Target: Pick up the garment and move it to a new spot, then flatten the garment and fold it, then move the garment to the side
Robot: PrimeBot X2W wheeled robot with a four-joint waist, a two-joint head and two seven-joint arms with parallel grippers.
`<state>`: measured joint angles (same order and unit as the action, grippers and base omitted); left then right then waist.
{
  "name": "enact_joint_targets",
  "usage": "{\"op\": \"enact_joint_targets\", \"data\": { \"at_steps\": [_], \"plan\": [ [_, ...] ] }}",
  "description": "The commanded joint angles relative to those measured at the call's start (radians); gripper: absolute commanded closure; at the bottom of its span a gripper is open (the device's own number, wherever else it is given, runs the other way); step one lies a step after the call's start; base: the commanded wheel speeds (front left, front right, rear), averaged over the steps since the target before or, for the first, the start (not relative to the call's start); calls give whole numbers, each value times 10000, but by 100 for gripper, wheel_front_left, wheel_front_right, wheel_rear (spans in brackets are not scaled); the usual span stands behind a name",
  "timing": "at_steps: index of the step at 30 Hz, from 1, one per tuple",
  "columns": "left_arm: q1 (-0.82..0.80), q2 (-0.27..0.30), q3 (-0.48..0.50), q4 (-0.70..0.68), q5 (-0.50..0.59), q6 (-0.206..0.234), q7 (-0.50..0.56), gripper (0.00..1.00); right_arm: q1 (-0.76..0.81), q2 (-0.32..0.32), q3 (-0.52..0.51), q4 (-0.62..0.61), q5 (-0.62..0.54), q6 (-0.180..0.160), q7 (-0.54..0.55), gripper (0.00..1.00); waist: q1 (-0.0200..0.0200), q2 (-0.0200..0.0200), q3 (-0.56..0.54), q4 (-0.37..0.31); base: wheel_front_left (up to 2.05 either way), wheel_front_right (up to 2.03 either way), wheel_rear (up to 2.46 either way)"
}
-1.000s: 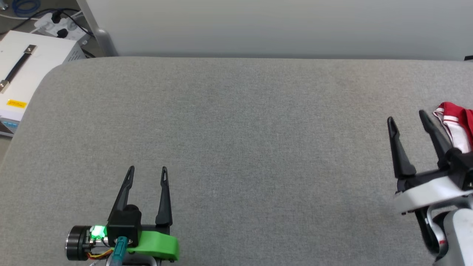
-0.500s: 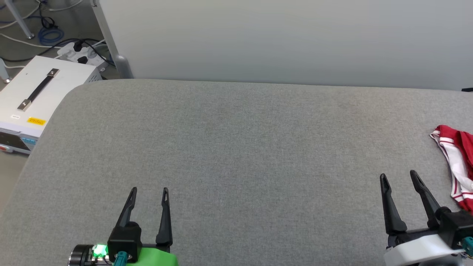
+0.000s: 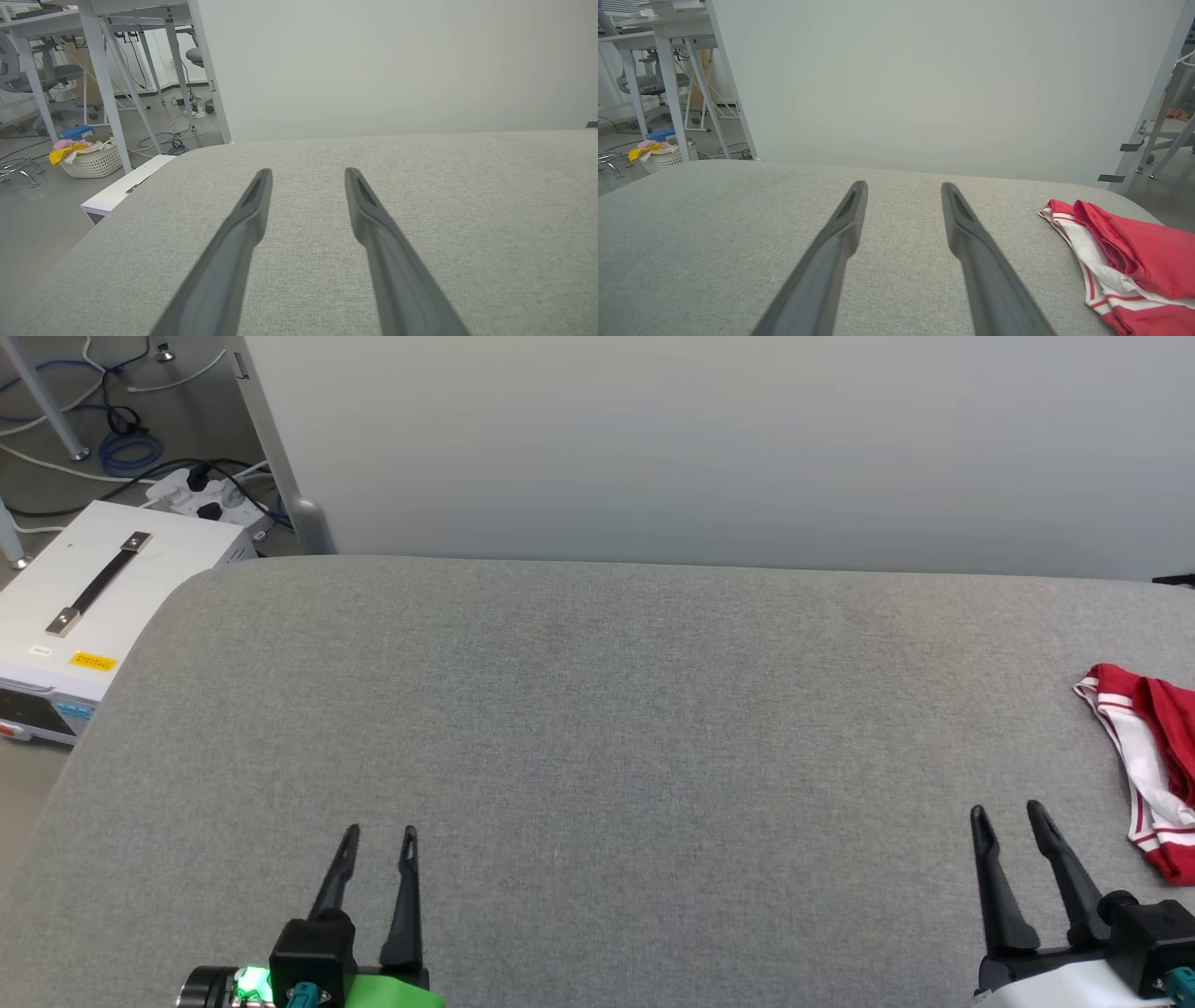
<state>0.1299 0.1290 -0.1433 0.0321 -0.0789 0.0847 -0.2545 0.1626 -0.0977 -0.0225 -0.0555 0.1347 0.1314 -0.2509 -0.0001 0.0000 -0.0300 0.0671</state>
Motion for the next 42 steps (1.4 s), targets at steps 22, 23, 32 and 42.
{"op": "enact_joint_targets", "data": {
  "at_steps": [22, 23, 32, 42],
  "plan": [
    [-209, -126, 222, -52, 127, -136, 411, 100, -261, 76, 38, 89, -215, -1, 403, 100, 1, 0, 48, -109, 0, 0, 0],
    [-218, -132, 232, -54, 132, -142, 429, 100, -273, 79, 39, 93, -224, -1, 421, 100, 1, 0, 50, -114, 0, 0, 0],
    [-311, -188, 336, -77, 189, -203, 611, 100, -389, 114, 55, 133, -321, -2, 601, 100, 1, 0, 71, -162, 0, 0, 0],
    [-413, -250, 449, -102, 251, -269, 811, 100, -517, 151, 73, 177, -427, -2, 798, 100, 1, 0, 95, -214, 0, 0, 0]
  ]
}}
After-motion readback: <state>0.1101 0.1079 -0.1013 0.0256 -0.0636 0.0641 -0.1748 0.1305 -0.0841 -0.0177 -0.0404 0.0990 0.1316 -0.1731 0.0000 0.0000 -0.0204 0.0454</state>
